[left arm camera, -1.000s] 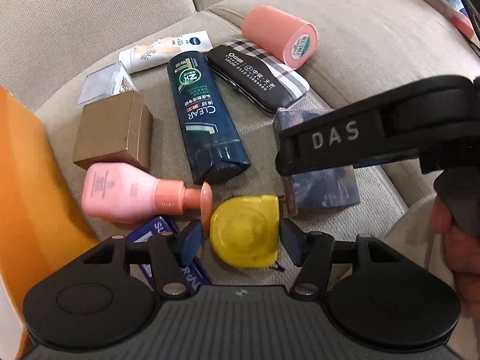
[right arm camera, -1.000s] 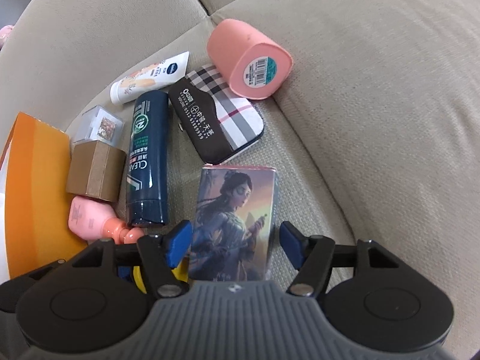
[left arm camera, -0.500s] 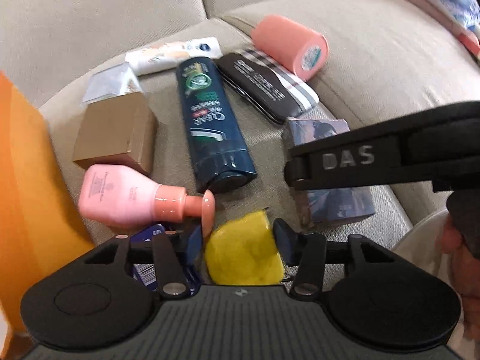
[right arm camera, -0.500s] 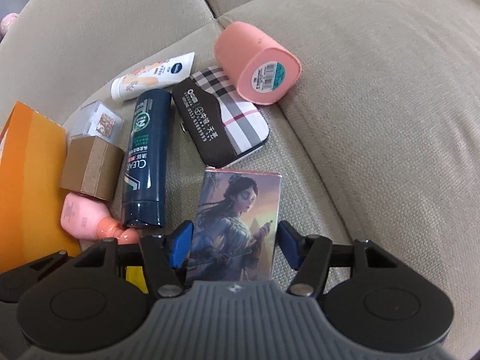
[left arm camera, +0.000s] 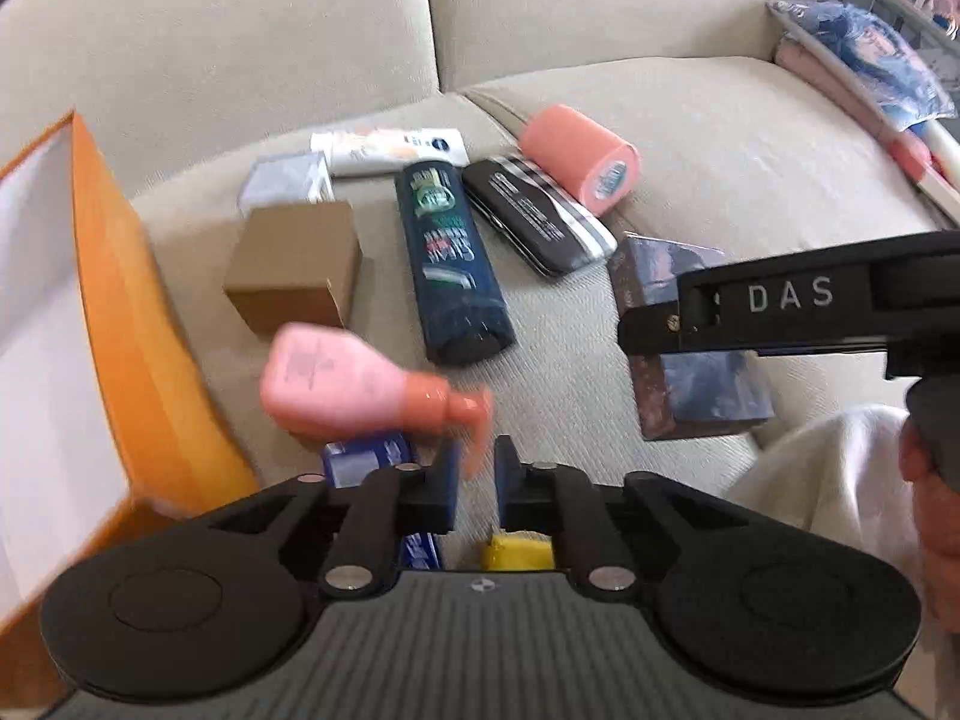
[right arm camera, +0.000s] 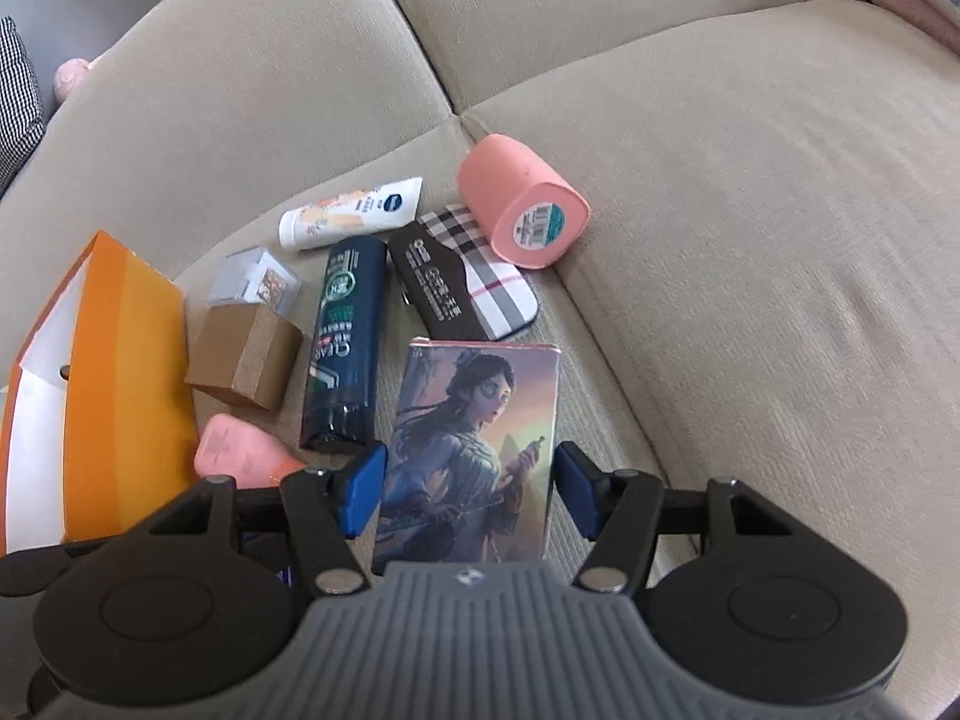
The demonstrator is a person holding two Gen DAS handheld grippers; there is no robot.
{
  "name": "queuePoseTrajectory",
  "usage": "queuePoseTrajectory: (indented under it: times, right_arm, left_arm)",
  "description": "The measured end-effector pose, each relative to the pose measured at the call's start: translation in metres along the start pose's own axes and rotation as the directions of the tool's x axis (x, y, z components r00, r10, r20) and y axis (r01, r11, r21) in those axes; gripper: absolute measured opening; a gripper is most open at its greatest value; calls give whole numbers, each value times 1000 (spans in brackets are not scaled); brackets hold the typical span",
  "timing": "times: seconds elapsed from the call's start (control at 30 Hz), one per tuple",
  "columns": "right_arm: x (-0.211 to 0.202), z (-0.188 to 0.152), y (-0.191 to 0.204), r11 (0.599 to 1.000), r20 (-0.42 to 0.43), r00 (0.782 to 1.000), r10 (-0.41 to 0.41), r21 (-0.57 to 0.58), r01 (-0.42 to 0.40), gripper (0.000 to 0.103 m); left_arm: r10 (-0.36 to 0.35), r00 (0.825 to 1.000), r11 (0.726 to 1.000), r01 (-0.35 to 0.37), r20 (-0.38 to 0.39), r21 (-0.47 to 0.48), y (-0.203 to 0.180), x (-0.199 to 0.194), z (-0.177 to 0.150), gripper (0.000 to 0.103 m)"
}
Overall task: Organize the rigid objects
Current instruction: 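Close the right tool on the anime card box while the left tool grasps the blue SUPER DEER box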
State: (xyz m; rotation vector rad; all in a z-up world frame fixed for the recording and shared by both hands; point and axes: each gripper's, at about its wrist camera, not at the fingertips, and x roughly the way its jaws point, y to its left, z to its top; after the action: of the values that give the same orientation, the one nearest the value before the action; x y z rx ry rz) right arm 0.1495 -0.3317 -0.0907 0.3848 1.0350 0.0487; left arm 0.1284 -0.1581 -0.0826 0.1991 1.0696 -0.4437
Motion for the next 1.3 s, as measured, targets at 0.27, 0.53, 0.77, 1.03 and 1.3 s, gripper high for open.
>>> queuePoseTrajectory:
  times: [0.27, 0.53, 0.77, 1.03, 1.3]
  right_arm:
    - [-12, -26, 5, 998, -57, 996, 63, -21, -64, 62]
    - [-1, -29, 10, 996, -71, 995, 68, -59, -72, 62]
    - [10, -27, 8, 994, -97, 991, 90, -47, -95, 62]
    - [28, -22, 9, 994, -165, 982, 91, -40, -99, 62]
    - [56, -14, 9, 995, -280, 955, 100, 15, -100, 63]
  left_arm:
    - [-50, 995, 998, 54, -82, 45, 5, -4, -36, 50]
    - [176, 984, 984, -177, -28, -35, 8, 10, -24, 57]
    - [251, 963, 963, -259, -98, -78, 10, 37, -19, 58]
    - [260, 963, 957, -267, -71, -113, 12, 42, -21, 61]
    - [217, 975, 966, -222, -48, -132, 13, 36, -24, 50]
